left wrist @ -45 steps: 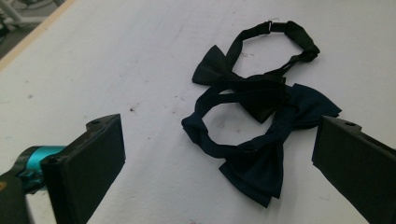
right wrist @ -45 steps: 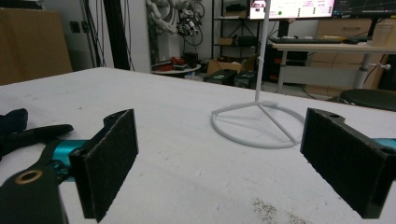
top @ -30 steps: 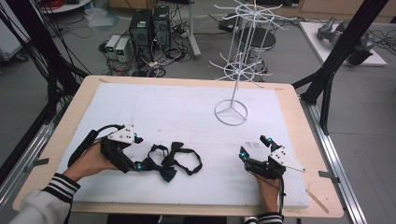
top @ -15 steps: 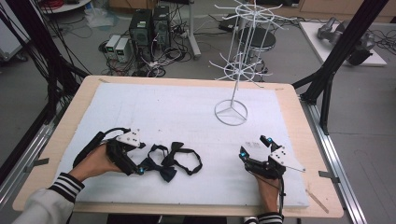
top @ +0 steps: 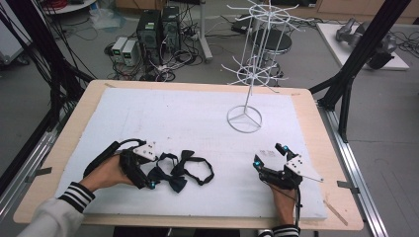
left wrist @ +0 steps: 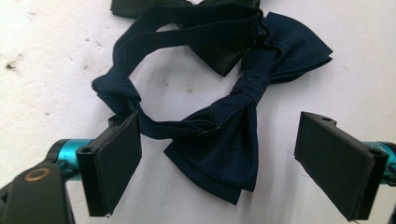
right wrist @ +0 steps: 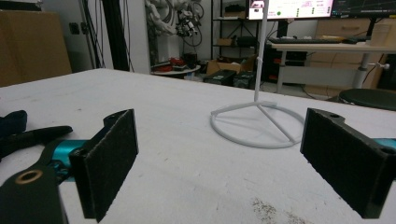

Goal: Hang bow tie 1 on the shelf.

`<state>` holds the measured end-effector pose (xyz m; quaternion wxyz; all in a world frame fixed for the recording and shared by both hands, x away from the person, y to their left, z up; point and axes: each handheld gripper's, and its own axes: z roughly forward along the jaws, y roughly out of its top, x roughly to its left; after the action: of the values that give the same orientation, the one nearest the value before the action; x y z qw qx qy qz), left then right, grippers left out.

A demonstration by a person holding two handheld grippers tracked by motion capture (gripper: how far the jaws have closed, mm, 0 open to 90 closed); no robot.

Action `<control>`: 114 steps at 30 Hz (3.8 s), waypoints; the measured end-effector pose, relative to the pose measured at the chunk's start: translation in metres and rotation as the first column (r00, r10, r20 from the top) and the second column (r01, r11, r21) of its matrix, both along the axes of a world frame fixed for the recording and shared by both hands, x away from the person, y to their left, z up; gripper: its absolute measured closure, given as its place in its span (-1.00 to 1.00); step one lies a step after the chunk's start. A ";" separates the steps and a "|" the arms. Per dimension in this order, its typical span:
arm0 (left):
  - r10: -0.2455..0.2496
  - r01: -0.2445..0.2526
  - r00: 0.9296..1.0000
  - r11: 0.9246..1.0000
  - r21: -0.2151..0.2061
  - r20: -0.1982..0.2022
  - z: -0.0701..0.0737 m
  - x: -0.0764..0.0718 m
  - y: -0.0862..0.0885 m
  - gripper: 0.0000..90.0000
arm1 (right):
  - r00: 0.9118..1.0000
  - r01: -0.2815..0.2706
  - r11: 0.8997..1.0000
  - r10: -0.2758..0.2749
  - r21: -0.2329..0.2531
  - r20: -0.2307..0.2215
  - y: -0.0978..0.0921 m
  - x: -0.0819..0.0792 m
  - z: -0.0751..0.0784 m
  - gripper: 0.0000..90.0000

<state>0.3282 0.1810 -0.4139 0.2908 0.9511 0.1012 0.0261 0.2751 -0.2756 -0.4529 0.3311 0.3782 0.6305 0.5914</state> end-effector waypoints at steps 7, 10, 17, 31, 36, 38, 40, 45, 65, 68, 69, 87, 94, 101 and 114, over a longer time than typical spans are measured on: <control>-0.006 0.006 1.000 1.000 0.028 0.004 -0.005 0.001 -0.005 -0.56 | 1.000 0.002 1.000 -0.002 0.000 0.001 0.000 0.000 0.000 -0.76; -0.004 0.004 1.000 0.999 0.033 0.002 -0.007 0.002 -0.007 -0.51 | 1.000 0.002 1.000 -0.002 0.000 0.001 0.000 0.000 0.000 -0.76; -0.019 0.019 1.000 0.999 0.044 -0.012 -0.006 0.005 -0.007 -0.31 | 1.000 0.002 1.000 -0.002 -0.001 0.000 0.000 0.000 0.000 -0.76; -0.017 0.019 1.000 0.998 0.067 -0.018 -0.006 0.010 -0.007 -0.03 | 1.000 0.003 1.000 -0.003 -0.003 0.000 0.000 -0.001 0.000 -0.76; -0.019 0.020 1.000 0.998 0.065 -0.017 -0.006 0.011 -0.007 0.12 | 1.000 0.003 1.000 -0.003 -0.004 0.000 0.000 -0.001 0.000 -0.76; -0.017 0.019 1.000 0.998 0.067 -0.023 -0.005 0.012 -0.007 0.16 | 1.000 0.003 1.000 -0.003 -0.004 0.000 0.001 -0.001 0.000 -0.76; -0.019 0.019 1.000 0.998 0.064 -0.002 -0.005 0.011 -0.007 0.28 | 1.000 0.003 1.000 -0.003 -0.005 0.002 0.000 0.000 0.000 -0.76; -0.020 0.020 1.000 0.998 0.060 -0.014 -0.004 0.009 -0.007 0.57 | 1.000 0.003 1.000 -0.003 -0.004 0.001 0.000 -0.001 0.000 -0.76; -0.016 0.017 0.999 1.000 0.021 -0.048 -0.001 0.008 -0.005 0.68 | 1.000 0.002 1.000 -0.002 -0.005 0.000 0.000 -0.001 0.000 -0.76; -0.017 0.018 0.999 1.000 0.008 -0.047 0.003 0.007 -0.002 0.68 | 1.000 0.004 1.000 -0.004 -0.006 0.001 0.000 -0.001 0.000 -0.76; -0.015 0.016 0.999 1.000 0.001 -0.041 0.004 0.006 -0.002 0.68 | 1.000 0.002 1.000 -0.002 -0.004 0.001 0.000 -0.001 0.000 -0.76; 0.044 -0.046 0.999 0.983 -0.175 -0.013 0.022 0.010 0.012 0.67 | 1.000 0.002 1.000 -0.002 0.002 0.003 -0.001 0.000 0.000 -0.76; 0.067 -0.066 0.998 0.965 -0.255 -0.005 0.028 0.011 0.017 0.67 | 1.000 -0.001 1.000 0.001 0.000 -0.005 0.000 0.001 0.000 -0.76; 0.101 -0.092 0.995 0.938 -0.334 0.009 0.032 0.014 0.021 0.67 | 0.999 -0.030 1.000 0.030 -0.002 -0.037 -0.002 0.002 0.002 -0.76; 0.115 -0.084 0.993 0.879 -0.470 0.038 0.047 0.013 0.015 0.67 | 0.996 -0.086 0.996 0.086 0.011 -0.024 -0.001 0.002 0.015 -0.76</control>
<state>0.3408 0.1964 -0.3670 0.5126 0.8452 0.1437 0.0466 0.2774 -0.2769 -0.4382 0.2957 0.3595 0.6474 0.6035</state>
